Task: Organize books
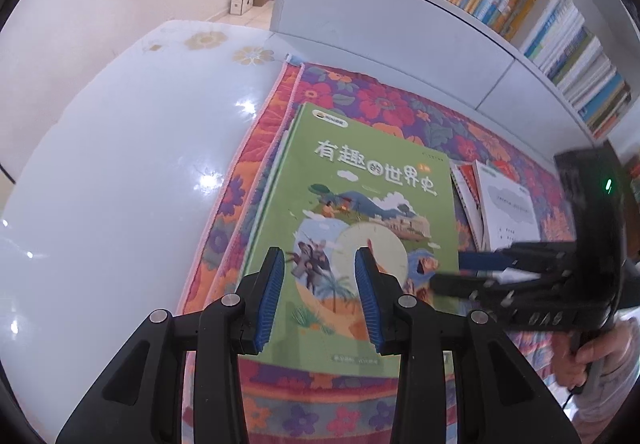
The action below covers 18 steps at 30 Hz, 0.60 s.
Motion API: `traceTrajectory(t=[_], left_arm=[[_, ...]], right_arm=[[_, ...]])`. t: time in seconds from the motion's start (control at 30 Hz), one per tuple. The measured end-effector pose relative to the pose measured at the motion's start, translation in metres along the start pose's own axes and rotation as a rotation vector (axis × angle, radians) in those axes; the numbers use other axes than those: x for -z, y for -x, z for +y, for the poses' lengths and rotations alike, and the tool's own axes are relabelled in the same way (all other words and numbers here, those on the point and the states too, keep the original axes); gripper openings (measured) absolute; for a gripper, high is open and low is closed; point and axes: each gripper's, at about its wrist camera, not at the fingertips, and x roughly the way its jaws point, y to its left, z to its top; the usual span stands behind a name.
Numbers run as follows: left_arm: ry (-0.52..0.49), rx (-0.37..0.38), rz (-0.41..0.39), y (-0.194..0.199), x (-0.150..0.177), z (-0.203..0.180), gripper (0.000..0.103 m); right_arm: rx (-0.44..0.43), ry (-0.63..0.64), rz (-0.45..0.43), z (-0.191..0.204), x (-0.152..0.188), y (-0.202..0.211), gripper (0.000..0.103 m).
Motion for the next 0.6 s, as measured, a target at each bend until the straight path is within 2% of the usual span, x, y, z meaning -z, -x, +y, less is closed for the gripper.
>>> traceTrajectory(t=[0.27,0.6], left_arm=[[-0.058,0.051,-0.003,-0.001,0.005,-0.053,0.034],[-0.162,0.122,0.046,-0.038,0.022,-0.156,0.034]], right_arm=[[-0.006,-0.076,-0.111,-0.042,0.027,0.057,0.051],[0.039,-0.273,-0.210,-0.144,0.099,0.123,0.051]])
